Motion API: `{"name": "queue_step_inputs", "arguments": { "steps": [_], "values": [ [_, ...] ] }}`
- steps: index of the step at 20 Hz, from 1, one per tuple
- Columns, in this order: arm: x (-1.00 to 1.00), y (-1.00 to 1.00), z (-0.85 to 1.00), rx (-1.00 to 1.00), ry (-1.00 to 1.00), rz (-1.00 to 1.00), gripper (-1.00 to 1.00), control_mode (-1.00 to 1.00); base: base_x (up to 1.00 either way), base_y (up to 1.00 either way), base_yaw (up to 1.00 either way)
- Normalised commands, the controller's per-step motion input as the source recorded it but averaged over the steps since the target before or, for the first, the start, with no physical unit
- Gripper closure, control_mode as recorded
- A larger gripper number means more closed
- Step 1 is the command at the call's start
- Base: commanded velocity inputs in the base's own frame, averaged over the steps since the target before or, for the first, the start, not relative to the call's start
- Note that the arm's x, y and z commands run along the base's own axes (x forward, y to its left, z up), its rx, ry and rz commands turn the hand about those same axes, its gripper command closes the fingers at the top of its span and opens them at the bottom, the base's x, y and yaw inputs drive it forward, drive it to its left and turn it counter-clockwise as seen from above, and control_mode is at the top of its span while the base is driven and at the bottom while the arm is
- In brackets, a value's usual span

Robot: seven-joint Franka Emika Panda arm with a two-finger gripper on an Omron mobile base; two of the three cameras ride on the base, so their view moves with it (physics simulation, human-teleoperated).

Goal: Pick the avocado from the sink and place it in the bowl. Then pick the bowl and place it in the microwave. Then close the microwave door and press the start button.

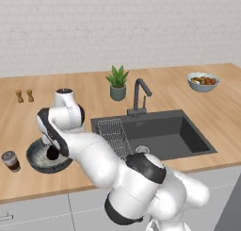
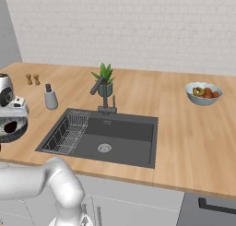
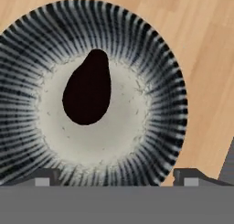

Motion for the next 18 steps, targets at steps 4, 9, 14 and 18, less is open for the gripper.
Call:
{"name": "queue_step_inputs", "arguments": {
  "steps": [4, 9, 14, 18],
  "values": [
    [-0.38, -0.60, -0.11, 0.16, 0.00, -0.07, -1.00, -1.00, 0.00, 0.00, 0.00],
    [-0.01, -0.01, -0.29, 0.05, 0.00, -0.09, -1.00, -1.00, 0.00, 0.00, 0.00],
    [0.40, 0.23, -0.28, 0.00, 0.00, -0.08, -1.00, -1.00, 0.00, 0.00, 0.00],
    [0.19, 0.08, -0.27, 0.00, 0.00, -0.06, -1.00, -1.00, 0.00, 0.00, 0.00]
  ]
}}
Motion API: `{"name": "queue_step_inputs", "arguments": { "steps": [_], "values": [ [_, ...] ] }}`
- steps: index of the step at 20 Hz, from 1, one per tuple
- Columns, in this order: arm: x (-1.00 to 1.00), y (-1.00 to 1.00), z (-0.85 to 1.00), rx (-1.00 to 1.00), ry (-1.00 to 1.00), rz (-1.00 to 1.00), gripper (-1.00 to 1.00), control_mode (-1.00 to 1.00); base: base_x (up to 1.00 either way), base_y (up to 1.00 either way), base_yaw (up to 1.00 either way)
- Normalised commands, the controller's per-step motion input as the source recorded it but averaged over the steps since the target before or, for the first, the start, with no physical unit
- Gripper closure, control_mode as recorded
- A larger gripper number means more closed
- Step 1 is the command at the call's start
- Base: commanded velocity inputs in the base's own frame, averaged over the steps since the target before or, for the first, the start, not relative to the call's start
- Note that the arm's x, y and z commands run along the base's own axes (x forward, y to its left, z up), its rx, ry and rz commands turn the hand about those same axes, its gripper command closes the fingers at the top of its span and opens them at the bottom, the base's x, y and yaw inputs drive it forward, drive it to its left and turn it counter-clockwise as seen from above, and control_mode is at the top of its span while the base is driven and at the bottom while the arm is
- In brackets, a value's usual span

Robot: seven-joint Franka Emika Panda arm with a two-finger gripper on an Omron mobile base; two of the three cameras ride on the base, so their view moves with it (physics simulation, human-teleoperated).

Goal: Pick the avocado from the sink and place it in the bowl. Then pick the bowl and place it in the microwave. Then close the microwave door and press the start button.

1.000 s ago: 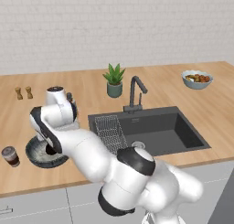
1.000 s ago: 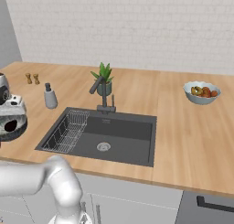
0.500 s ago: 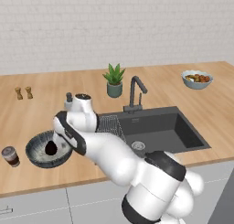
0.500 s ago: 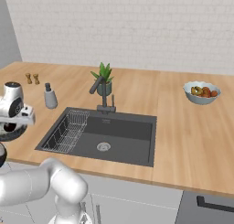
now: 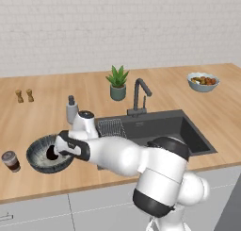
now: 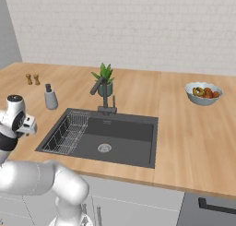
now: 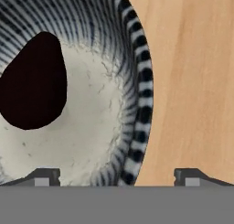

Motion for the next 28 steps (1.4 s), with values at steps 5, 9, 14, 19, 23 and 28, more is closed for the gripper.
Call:
{"name": "queue_step_inputs", "arguments": {
  "steps": [5, 9, 14, 19, 23, 28],
  "values": [
    [0.00, 0.12, -0.21, 0.00, 0.00, -0.04, 1.00, -1.00, 0.00, 0.00, 0.00],
    [0.00, 0.14, -0.14, 0.00, 0.00, -0.04, 1.00, -1.00, 0.00, 0.00, 0.00],
    [-0.24, 0.02, -0.08, 0.00, 0.00, -0.10, 1.00, -1.00, 0.00, 0.00, 0.00],
    [-0.58, -0.16, 0.67, 0.13, -0.03, -0.08, 1.00, -1.00, 0.00, 0.00, 0.00],
    [-0.42, -0.43, 1.00, 0.08, -0.06, 0.00, 1.00, -1.00, 0.00, 0.00, 0.00],
    [-0.35, -0.67, 1.00, 0.00, -0.01, 0.00, 1.00, -1.00, 0.00, 0.00, 0.00]
  ]
}}
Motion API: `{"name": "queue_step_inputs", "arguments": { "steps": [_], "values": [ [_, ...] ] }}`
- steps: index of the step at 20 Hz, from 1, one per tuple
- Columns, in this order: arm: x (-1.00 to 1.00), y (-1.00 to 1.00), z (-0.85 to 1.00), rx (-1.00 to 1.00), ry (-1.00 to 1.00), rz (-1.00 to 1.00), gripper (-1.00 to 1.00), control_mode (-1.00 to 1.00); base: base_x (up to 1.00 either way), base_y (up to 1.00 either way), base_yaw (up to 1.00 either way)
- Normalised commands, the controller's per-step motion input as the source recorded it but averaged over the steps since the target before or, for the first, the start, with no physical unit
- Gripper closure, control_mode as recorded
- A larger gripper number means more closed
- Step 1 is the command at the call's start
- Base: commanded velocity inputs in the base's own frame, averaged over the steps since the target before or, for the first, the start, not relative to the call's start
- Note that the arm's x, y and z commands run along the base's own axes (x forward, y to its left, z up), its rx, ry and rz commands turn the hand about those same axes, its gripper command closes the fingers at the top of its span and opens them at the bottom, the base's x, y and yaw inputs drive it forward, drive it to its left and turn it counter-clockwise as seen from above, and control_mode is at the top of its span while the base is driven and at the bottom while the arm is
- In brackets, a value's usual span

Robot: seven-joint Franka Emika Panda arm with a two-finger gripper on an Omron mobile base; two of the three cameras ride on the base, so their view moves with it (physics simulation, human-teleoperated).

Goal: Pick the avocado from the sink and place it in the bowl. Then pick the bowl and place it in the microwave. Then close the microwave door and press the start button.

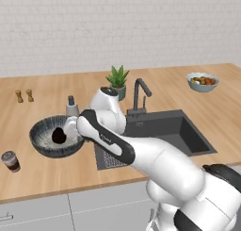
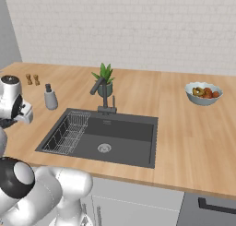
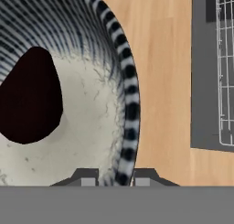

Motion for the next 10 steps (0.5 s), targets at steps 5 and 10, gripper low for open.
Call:
{"name": "queue_step_inputs", "arguments": {
  "steps": [5, 10],
  "values": [
    [-0.04, -0.73, 1.00, -0.25, 0.00, 0.00, 1.00, -1.00, 0.00, 0.00, 0.00],
    [0.00, -0.91, 1.00, -0.29, 0.00, 0.00, 1.00, -1.00, 0.00, 0.00, 0.00]
  ]
}}
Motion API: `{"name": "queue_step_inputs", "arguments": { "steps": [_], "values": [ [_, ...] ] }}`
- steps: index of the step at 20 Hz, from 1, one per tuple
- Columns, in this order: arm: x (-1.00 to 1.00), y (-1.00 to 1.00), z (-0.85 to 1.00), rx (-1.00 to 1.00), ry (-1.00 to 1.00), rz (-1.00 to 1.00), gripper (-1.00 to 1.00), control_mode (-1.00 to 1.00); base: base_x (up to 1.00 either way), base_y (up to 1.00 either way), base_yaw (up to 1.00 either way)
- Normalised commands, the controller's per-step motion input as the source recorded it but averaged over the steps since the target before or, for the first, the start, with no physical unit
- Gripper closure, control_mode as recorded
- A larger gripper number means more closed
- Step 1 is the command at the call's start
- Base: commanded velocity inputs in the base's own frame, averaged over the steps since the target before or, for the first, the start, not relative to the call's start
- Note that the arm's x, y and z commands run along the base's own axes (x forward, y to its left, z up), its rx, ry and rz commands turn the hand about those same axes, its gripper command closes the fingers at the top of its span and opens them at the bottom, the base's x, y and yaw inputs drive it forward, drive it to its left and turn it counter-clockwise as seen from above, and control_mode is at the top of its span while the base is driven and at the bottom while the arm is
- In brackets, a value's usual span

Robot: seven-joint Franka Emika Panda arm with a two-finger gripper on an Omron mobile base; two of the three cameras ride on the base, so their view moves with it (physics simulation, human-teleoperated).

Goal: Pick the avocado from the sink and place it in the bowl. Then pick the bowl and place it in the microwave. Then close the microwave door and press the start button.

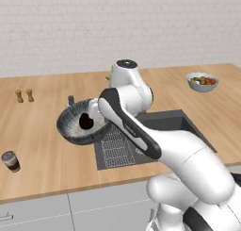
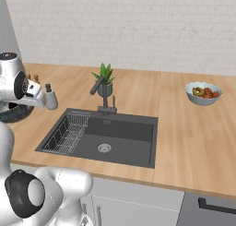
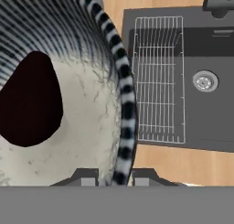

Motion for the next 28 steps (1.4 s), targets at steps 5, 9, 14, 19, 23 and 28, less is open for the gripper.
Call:
{"name": "queue_step_inputs", "arguments": {
  "steps": [5, 9, 14, 19, 23, 28],
  "values": [
    [-0.03, -0.97, 0.97, -0.17, 0.00, 0.00, 1.00, -1.00, 0.00, 0.00, 0.00],
    [-0.17, -0.76, 0.60, 0.00, -0.10, -0.02, 1.00, -1.00, 0.00, 0.00, 0.00],
    [-0.11, -0.73, 0.45, 0.09, -0.24, -0.08, 1.00, -1.00, 0.00, 0.00, 0.00],
    [0.00, -0.59, 0.08, 0.13, -0.29, -0.17, 1.00, -1.00, 0.00, 0.00, 0.00],
    [0.00, -0.39, 0.05, 0.07, -0.28, -0.24, 1.00, -1.00, 0.00, 0.00, 0.00],
    [-0.24, -0.40, 0.04, 0.10, -0.15, -0.14, 1.00, -1.00, 0.00, 0.00, 0.00]
  ]
}}
